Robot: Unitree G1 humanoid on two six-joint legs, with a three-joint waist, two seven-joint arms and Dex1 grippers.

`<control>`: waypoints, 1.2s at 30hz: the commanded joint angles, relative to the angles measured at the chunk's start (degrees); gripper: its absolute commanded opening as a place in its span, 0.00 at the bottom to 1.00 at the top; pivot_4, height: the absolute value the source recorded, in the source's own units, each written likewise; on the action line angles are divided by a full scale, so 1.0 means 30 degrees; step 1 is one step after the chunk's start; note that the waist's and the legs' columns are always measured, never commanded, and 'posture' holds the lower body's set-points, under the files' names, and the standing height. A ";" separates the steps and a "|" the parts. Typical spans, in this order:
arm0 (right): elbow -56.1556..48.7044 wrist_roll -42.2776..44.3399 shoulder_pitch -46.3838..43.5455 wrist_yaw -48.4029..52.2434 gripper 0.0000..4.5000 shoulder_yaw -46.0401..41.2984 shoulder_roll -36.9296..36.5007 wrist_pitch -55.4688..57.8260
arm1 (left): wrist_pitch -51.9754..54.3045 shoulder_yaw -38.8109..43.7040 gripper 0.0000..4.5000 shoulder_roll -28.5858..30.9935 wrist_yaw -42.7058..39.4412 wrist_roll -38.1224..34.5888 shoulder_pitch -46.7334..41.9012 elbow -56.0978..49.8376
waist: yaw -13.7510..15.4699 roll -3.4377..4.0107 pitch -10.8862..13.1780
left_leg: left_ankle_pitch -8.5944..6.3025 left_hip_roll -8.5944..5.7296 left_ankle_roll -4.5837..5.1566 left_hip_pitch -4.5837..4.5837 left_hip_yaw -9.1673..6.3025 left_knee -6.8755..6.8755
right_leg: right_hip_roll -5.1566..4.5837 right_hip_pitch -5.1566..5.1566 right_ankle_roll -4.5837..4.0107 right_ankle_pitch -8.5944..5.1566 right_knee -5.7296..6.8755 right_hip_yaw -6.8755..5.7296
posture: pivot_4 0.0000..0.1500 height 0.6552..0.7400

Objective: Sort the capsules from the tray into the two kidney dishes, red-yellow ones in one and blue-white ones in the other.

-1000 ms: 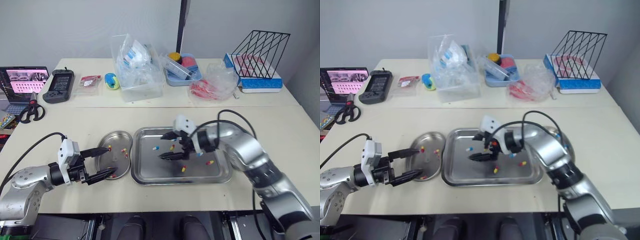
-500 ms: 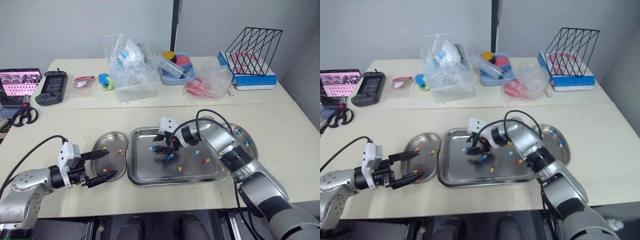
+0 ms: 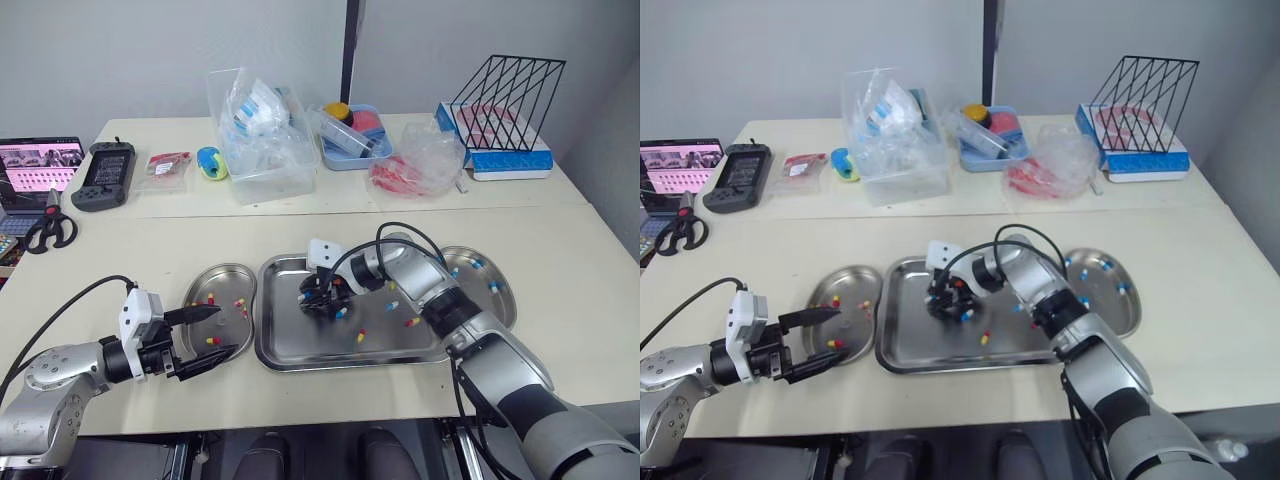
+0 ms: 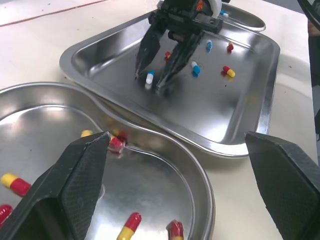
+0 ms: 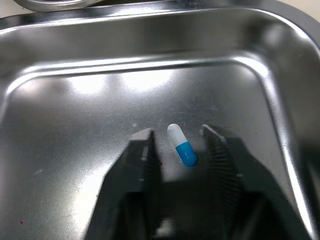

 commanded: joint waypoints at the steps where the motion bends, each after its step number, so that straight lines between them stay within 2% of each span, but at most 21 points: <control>1: 0.0107 -0.0499 0.0004 0.0156 0.01 -0.0123 0.0097 -0.0166 | 0.0011 0.0393 1.00 -0.0011 0.0085 -0.0454 0.0087 -0.0736 | -0.0002 0.0001 0.0000 | 0.0000 0.0000 0.0000 0.0002 -0.0001 0.0000 | 0.0001 0.0000 -0.0001 0.0000 0.0002 0.0000 | 1.00 0.85; 10: -0.1844 0.0200 0.0359 0.0363 0.00 -0.1054 0.0085 0.0257 | 0.0102 0.0339 1.00 -0.0075 0.0187 -0.0569 0.0127 -0.0847 | 0.0000 0.0003 0.0001 | 0.0000 0.0000 -0.0001 0.0003 -0.0004 -0.0001 | 0.0000 -0.0004 -0.0001 0.0000 0.0011 0.0002 | 1.00 0.85; 15: -0.6227 0.1538 0.1136 0.0339 0.00 -0.2562 -0.1149 0.2927 | 0.0235 0.0373 1.00 0.0009 0.0154 -0.0710 0.0098 -0.0934 | 0.0085 0.0006 0.0004 | 0.0000 -0.0004 -0.0001 -0.0024 -0.0007 0.0001 | -0.0009 -0.0023 -0.0002 0.0001 0.0009 0.0002 | 1.00 0.85; 18: -0.9712 0.2998 0.2171 -0.0298 0.00 -0.4699 -0.2425 0.5331 | 0.0319 0.0331 1.00 0.0071 0.0133 -0.0756 -0.0046 -0.0854 | 0.0147 0.0005 0.0004 | -0.0002 -0.0007 0.0002 -0.0027 -0.0010 0.0002 | -0.0013 -0.0021 -0.0001 0.0001 0.0003 0.0000 | 1.00 0.85; 23: -1.4351 0.5867 0.4483 -0.1437 0.00 -0.8852 -0.4994 0.9066 | 0.0408 0.0320 1.00 0.0212 0.0047 -0.0772 -0.0280 -0.0738 | 0.0285 0.0004 0.0005 | -0.0008 -0.0016 0.0012 -0.0039 -0.0009 0.0001 | -0.0023 -0.0009 -0.0001 0.0001 -0.0031 -0.0001 | 1.00 0.85; 27: -1.6285 0.7288 0.8102 -0.3014 0.00 -1.3776 -0.7841 1.1904 | 0.0554 0.0419 1.00 0.0311 0.0016 -0.0920 -0.0411 -0.0645 | 0.0566 0.0003 0.0005 | -0.0024 -0.0015 0.0039 -0.0031 0.0009 -0.0004 | -0.0022 0.0015 0.0000 0.0000 -0.0058 -0.0001 | 1.00 0.85; 31: -1.7067 0.7472 1.1651 -0.4082 0.00 -1.5947 -0.9512 1.2402 | 0.0613 0.0455 1.00 0.0446 -0.0126 -0.0934 -0.0443 -0.0519 | 0.0641 0.0002 0.0006 | -0.0027 -0.0019 0.0046 -0.0030 0.0106 -0.0002 | -0.0022 0.0033 -0.0001 0.0000 -0.0072 0.0002 | 1.00 0.85; 36: -1.7002 0.7328 1.4468 -0.5509 0.00 -1.7117 -0.9783 1.2121 | 0.0680 0.0461 1.00 0.0523 -0.0426 -0.0951 -0.0562 -0.0254 | 0.0482 0.0004 0.0005 | -0.0026 -0.0006 0.0046 0.0003 0.0147 0.0002 | -0.0009 0.0048 -0.0004 0.0001 -0.0045 0.0021 | 1.00 0.85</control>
